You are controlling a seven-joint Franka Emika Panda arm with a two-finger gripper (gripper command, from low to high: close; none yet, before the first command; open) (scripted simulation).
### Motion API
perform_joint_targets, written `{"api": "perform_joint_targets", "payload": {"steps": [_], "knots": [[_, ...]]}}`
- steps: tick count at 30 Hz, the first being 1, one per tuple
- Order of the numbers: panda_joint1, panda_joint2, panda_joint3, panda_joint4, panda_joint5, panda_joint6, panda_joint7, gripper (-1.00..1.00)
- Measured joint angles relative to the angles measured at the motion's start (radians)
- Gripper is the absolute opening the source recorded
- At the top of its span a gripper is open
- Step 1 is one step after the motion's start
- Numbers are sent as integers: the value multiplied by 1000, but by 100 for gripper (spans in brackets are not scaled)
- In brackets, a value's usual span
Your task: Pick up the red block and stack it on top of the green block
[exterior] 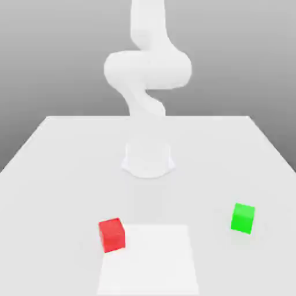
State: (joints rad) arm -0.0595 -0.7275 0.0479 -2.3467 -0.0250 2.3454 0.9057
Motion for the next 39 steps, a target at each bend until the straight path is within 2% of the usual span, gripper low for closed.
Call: {"api": "perform_joint_targets", "payload": {"steps": [8,16,20,24,28,33,37,38,39], "knots": [[-178,245,114,-150,-76,143,341,0],[-307,484,155,-297,-116,285,647,0],[-341,593,149,-372,-93,358,769,0],[-351,690,138,-447,2,432,840,0],[-356,762,136,-450,7,494,871,0],[-345,858,111,-434,-55,575,919,0],[-301,942,55,-427,-106,645,955,0],[-291,961,42,-426,-117,660,962,-100],[-291,961,42,-426,-117,660,962,-100]]}}
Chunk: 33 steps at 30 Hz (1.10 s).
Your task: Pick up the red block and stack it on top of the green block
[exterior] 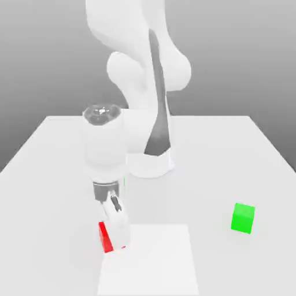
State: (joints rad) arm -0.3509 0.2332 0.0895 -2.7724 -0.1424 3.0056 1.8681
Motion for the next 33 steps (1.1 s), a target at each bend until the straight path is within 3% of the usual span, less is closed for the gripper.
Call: {"api": "perform_joint_targets", "payload": {"steps": [7,19,33], "knots": [[-4,-11,6,0,3,-7,-1,-100],[-30,-237,68,-35,144,-197,-102,-100],[288,-408,422,-16,290,-358,587,-100]]}}
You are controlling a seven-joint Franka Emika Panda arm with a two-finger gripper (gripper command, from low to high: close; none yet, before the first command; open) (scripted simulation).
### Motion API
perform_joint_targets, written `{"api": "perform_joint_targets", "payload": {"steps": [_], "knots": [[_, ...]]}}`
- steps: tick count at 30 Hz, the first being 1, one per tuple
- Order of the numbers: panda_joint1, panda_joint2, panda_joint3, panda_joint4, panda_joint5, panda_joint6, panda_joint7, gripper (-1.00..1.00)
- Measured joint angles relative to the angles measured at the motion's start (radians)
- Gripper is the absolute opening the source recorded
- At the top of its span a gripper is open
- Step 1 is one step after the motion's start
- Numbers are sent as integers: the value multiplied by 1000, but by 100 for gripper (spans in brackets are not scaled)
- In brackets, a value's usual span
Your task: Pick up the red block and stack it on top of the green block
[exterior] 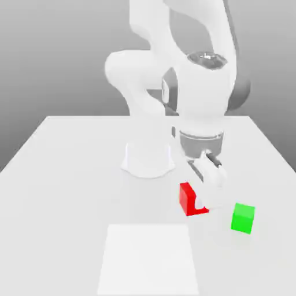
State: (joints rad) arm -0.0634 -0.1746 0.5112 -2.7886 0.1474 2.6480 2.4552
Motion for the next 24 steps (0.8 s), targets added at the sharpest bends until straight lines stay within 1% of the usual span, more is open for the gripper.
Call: {"api": "perform_joint_targets", "payload": {"steps": [4,6,9,11,17,18,24], "knots": [[92,1,121,-2,56,0,198,-100],[110,21,169,-2,59,19,273,-100],[91,78,197,-2,-4,72,339,-100],[72,123,201,-2,-73,111,390,-100],[69,123,204,-2,-73,116,390,-100],[68,123,204,-2,-73,117,390,100],[68,123,204,-2,-73,117,390,100]]}}
